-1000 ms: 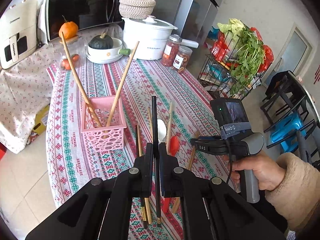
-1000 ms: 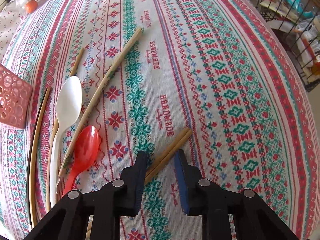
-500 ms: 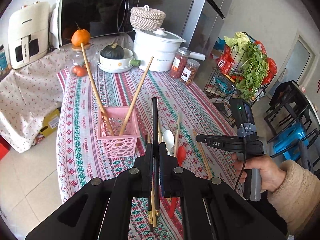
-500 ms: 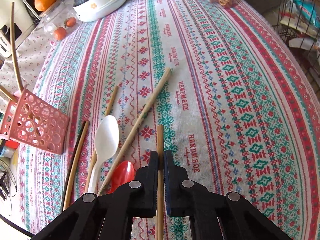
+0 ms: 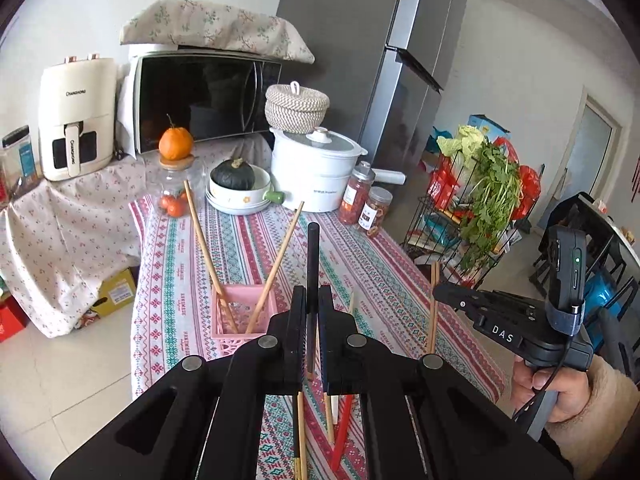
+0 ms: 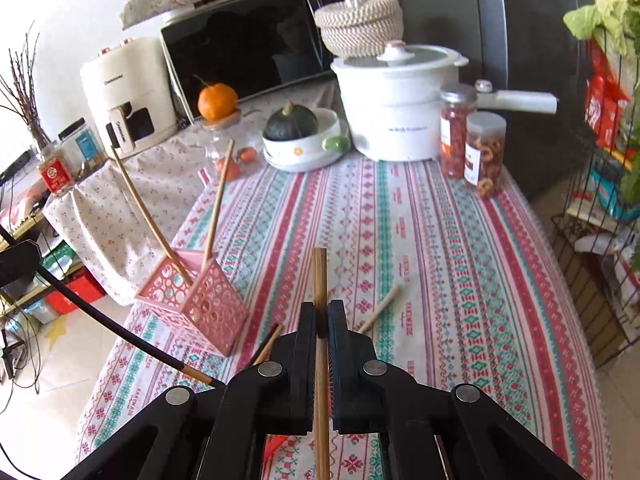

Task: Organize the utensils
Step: 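Grasp a wooden chopstick with the right tool and lift it, then lower the black chopstick into the pink basket and open the left tool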

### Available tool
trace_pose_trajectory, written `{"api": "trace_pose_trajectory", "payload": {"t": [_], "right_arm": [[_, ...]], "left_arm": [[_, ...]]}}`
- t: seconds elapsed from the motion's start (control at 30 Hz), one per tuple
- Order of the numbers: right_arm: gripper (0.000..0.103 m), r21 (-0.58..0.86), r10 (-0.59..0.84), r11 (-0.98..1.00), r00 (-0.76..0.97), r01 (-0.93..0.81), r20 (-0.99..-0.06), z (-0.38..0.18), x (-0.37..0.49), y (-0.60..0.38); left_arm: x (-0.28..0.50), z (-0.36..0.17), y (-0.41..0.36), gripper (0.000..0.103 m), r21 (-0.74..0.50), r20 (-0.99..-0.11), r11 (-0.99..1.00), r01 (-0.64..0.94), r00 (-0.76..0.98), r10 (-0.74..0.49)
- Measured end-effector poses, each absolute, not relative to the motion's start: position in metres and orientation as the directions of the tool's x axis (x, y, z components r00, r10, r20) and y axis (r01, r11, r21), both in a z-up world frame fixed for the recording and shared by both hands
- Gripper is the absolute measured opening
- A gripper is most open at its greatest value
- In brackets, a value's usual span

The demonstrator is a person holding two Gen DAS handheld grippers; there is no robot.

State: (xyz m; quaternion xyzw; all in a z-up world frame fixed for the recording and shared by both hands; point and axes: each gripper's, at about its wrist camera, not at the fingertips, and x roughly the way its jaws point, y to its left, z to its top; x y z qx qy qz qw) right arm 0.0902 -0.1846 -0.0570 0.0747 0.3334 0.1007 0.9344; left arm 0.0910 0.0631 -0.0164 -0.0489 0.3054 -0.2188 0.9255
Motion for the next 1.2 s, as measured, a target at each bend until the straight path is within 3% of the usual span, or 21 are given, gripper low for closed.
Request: {"api": "trace_pose_trajectory", "payload": {"t": [0.3,0.57,0.83,1.2], "right_arm": [[0.003,0.219,0.271,0.958,0.845,-0.187,-0.461,-0.006,0.083,-0.175],[0.003,0.206,0.328,0.943,0.830,-0.261,-0.450,0.018,0.099,-0.153],[0.003,0.216,0.378,0.925,0.795,-0.311,-0.474,0.022,0.103,-0.134],[0.003,0.277,0.429,0.899,0.809,-0.339,-0.403,0.048,0.112,-0.119]], "left_arm": [[0.079,0.021,0.081,0.005,-0.195,-0.362,0.929,0.314,0.858,-0.366],[0.099,0.023,0.091,0.005,-0.185,-0.327,0.955,0.232,0.902,-0.283],[0.129,0.006,0.088,0.005,-0.145,-0.369,0.972,0.186,0.901,-0.228],[0.181,-0.040,0.081,0.005,-0.145,-0.514,0.979,0.142,0.835,-0.197]]}}
